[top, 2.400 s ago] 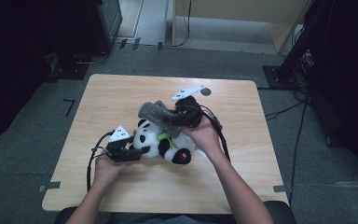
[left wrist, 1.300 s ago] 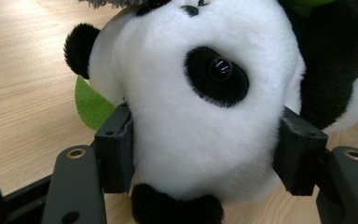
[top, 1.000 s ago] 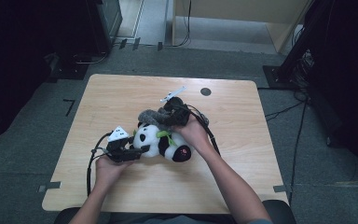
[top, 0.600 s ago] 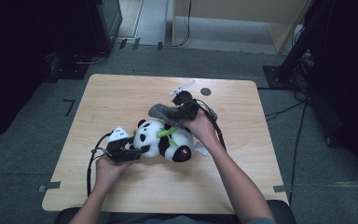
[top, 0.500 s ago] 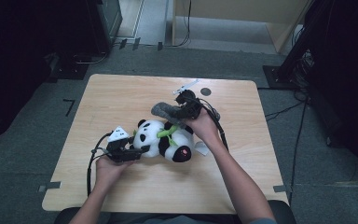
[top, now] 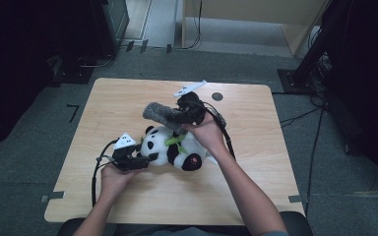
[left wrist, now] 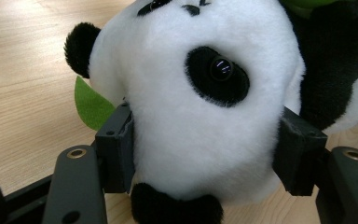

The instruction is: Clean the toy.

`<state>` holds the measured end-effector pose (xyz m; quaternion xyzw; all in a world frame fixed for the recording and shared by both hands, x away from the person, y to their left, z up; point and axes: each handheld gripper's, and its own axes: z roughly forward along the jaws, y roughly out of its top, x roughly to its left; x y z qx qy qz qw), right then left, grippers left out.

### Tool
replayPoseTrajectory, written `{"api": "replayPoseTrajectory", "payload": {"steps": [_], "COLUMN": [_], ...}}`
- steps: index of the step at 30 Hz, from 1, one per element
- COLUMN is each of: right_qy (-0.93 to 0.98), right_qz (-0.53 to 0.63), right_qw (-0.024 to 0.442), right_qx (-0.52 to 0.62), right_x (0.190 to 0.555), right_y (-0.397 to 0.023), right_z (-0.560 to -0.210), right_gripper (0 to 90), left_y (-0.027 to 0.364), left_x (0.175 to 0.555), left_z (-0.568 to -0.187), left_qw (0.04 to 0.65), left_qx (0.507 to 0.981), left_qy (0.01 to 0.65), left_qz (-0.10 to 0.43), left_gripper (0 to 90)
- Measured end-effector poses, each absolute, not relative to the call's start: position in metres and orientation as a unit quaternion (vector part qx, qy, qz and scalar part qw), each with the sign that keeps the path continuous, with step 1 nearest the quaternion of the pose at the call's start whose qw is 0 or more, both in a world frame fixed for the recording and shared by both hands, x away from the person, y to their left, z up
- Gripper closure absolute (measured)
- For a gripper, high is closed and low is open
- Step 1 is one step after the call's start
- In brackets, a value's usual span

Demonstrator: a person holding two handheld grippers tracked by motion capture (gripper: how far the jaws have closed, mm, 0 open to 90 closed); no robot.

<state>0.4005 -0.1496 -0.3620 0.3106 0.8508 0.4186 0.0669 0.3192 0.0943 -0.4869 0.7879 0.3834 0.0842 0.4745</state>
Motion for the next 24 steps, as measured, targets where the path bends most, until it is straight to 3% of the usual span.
{"api": "replayPoseTrajectory", "payload": {"steps": [13, 14, 15, 16, 17, 19, 22, 23, 24], "right_qy": [0.865, 0.864, 0.866, 0.866, 0.865, 0.864, 0.86, 0.859, 0.858], "right_qz": [0.405, 0.407, 0.41, 0.413, 0.416, 0.419, 0.425, 0.421, 0.42], "right_qw": [0.036, 0.034, 0.024, 0.013, 0.003, 0.002, 0.002, 0.008, 0.006], "right_qx": [0.293, 0.293, 0.287, 0.282, 0.281, 0.28, 0.282, 0.289, 0.296], "right_x": [0.394, 0.395, 0.394, 0.395, 0.395, 0.394, 0.394, 0.395, 0.396], "right_y": [-0.117, -0.117, -0.118, -0.118, -0.119, -0.12, -0.122, -0.125, -0.127], "right_z": [-0.405, -0.405, -0.406, -0.407, -0.407, -0.408, -0.411, -0.411, -0.411], "right_gripper": [72.3, 70.7, 59.2, 54.1, 53.5, 53.6, 61.3, 70.1, 72.2], "left_y": [0.095, 0.095, 0.094, 0.094, 0.094, 0.094, 0.094, 0.094, 0.094], "left_x": [0.319, 0.319, 0.319, 0.319, 0.319, 0.319, 0.319, 0.319, 0.319], "left_z": [-0.487, -0.487, -0.487, -0.487, -0.487, -0.487, -0.487, -0.487, -0.487], "left_qw": [0.473, 0.471, 0.472, 0.472, 0.472, 0.472, 0.472, 0.472, 0.472], "left_qx": [0.789, 0.79, 0.789, 0.789, 0.789, 0.789, 0.789, 0.789, 0.789], "left_qy": [0.384, 0.383, 0.384, 0.384, 0.384, 0.384, 0.384, 0.384, 0.384], "left_qz": [0.083, 0.084, 0.084, 0.084, 0.084, 0.084, 0.083, 0.083, 0.083], "left_gripper": [33.9, 33.9, 33.9, 33.9, 33.9, 33.9, 34.1, 34.3, 34.5]}}
